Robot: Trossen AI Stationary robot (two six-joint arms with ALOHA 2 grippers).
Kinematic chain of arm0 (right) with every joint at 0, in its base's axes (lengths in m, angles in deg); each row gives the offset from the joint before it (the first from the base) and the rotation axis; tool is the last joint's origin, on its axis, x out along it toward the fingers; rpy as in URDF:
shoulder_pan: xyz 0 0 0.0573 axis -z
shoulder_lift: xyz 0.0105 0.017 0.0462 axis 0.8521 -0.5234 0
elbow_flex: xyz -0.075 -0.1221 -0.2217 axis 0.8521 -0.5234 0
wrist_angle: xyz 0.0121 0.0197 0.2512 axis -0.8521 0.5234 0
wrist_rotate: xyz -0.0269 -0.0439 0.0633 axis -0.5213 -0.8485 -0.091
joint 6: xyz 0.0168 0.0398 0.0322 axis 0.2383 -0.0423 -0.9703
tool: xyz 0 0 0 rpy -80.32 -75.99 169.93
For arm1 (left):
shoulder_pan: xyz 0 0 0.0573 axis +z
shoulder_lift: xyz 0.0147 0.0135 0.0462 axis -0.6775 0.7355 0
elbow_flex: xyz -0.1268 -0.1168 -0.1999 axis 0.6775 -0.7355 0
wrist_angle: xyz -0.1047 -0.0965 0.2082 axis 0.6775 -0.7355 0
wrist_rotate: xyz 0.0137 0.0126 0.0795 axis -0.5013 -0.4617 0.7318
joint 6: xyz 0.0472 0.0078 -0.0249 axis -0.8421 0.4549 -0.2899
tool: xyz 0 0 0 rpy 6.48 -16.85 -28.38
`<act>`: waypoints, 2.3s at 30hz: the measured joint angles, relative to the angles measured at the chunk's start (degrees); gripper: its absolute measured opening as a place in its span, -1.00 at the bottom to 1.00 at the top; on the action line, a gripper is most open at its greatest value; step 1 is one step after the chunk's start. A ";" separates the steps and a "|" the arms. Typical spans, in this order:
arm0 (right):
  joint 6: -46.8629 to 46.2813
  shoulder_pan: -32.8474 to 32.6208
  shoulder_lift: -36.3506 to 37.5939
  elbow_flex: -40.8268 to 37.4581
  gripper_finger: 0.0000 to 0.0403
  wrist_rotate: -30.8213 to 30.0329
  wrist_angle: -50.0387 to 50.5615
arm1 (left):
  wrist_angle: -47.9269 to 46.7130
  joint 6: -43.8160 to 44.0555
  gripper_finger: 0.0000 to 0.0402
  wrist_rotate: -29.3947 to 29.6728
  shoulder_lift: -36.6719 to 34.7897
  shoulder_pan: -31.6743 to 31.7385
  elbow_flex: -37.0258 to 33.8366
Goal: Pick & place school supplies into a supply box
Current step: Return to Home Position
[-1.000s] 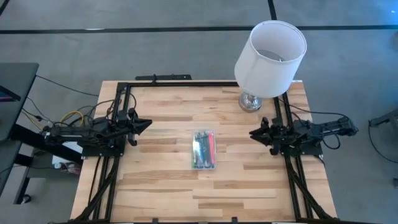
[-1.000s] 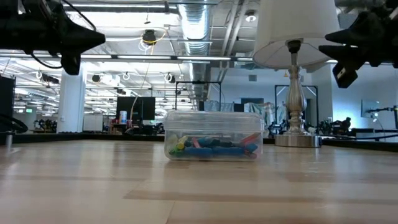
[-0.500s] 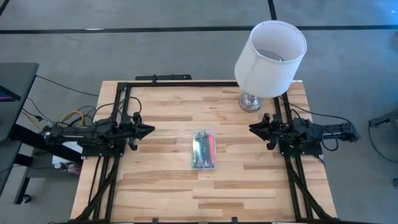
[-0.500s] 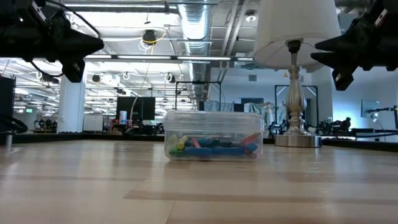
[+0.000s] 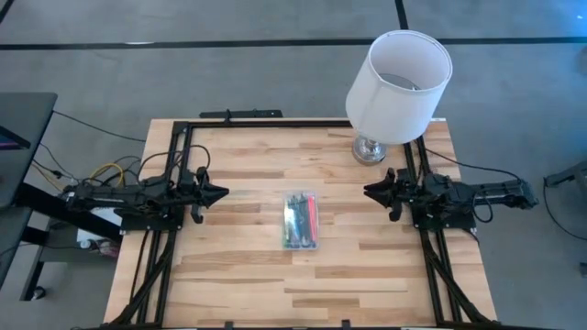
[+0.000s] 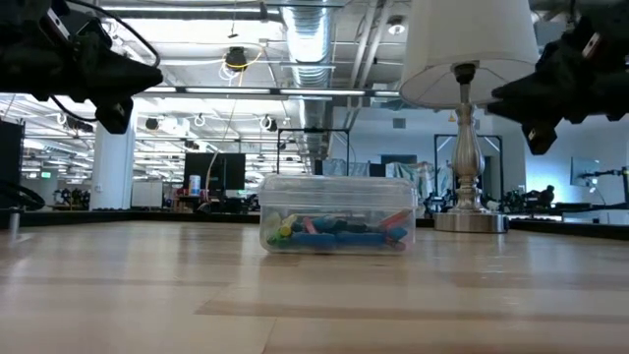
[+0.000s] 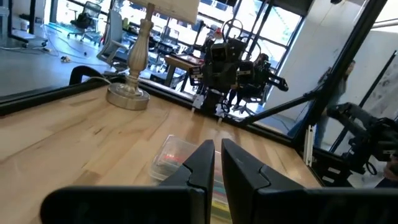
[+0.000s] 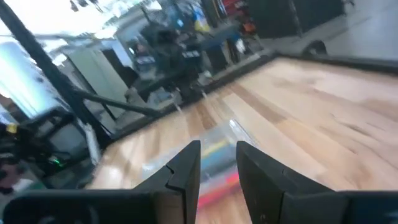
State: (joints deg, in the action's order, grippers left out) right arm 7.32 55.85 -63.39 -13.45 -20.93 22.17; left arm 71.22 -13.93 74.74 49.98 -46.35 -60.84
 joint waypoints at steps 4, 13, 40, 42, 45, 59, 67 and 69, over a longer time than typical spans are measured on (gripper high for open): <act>-1.11 1.02 -4.42 -0.02 -0.52 0.07 0.00 | -0.09 0.02 -0.88 -0.77 1.52 0.00 0.00; -1.09 1.13 -9.57 -0.04 -0.52 0.10 0.00 | -0.17 0.04 -0.88 -1.11 3.35 0.02 -0.07; -1.09 1.12 -9.90 -0.11 -0.52 0.17 0.00 | -0.17 -1.21 -0.88 -1.11 3.35 0.04 -0.15; -1.09 1.12 -9.90 -0.11 -0.52 0.19 0.00 | -0.17 -1.27 -0.88 -1.14 3.35 0.04 -0.15; -1.09 1.11 -9.90 -0.11 -0.52 0.19 0.00 | -0.17 -1.31 -0.88 -1.13 3.35 0.04 -0.15; -1.07 1.13 -9.90 -0.13 -0.52 0.19 0.00 | -0.17 -1.53 -0.88 -1.14 3.35 0.04 -0.15; -1.07 1.12 -9.90 -0.13 -0.52 0.19 0.00 | -0.17 -1.53 -0.88 -1.14 3.35 0.04 -0.15; -1.07 1.12 -9.90 -0.13 -0.52 0.19 0.00 | -0.17 -1.53 -0.88 -1.14 3.35 0.04 -0.15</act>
State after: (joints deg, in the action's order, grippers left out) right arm 6.25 56.97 -73.29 -13.58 -20.74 22.18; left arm 71.04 -15.46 73.61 53.33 -46.31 -61.00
